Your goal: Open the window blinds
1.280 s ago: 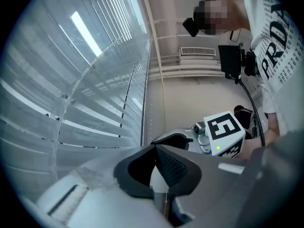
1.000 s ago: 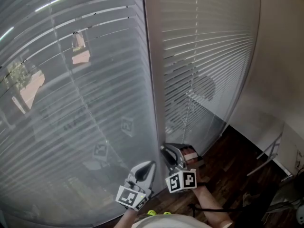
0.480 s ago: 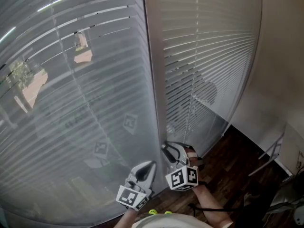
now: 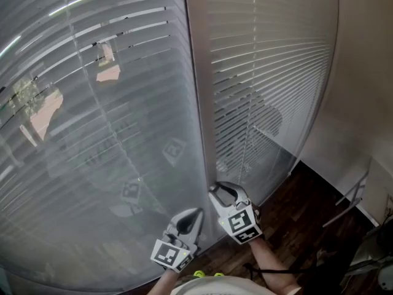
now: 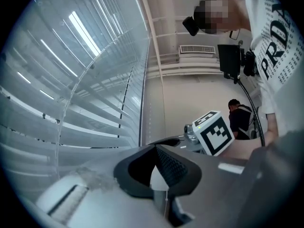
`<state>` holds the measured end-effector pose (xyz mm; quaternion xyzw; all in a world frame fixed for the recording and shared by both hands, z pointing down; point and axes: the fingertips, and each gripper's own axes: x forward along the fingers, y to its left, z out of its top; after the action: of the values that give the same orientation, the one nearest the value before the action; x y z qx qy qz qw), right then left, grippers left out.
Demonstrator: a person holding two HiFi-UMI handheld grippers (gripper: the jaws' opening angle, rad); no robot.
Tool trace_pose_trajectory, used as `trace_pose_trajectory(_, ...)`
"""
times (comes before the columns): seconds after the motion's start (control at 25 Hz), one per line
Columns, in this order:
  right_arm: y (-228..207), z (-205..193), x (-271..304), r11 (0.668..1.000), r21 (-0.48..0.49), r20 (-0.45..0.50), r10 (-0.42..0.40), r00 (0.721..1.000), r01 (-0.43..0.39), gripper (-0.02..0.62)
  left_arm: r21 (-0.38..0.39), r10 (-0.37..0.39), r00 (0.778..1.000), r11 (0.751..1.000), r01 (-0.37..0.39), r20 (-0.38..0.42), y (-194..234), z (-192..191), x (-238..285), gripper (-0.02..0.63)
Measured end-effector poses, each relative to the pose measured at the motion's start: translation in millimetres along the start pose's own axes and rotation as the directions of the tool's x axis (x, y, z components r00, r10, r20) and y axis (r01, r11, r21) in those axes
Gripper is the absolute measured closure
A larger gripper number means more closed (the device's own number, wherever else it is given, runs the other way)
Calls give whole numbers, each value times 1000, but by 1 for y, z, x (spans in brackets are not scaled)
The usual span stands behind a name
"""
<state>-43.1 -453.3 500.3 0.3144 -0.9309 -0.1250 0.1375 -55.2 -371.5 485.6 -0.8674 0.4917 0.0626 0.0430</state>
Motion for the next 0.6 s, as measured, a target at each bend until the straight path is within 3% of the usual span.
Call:
trace_pose_trajectory(0.08, -1, -1, 0, 995, 101, 14, 19, 1000, -20, 466, 2, -2, 1000, 1000, 2, -2, 0, 0, 0, 615)
trace_pose_trajectory(0.28, -5, -2, -1, 967, 251, 40, 37, 999, -46, 466, -3, -6, 1000, 1000, 6, -2, -1, 0, 2, 615)
trace_pose_trajectory(0.44, -7, -3, 0, 920, 384, 81, 56, 995, -83, 465, -9, -3, 1000, 1000, 3, 2, 1, 1, 1, 615)
trace_pose_trajectory(0.6, -8, -3, 0, 902, 422, 98, 53, 994, -90, 465, -8, -6, 1000, 1000, 6, 3, 0, 1, 0, 615)
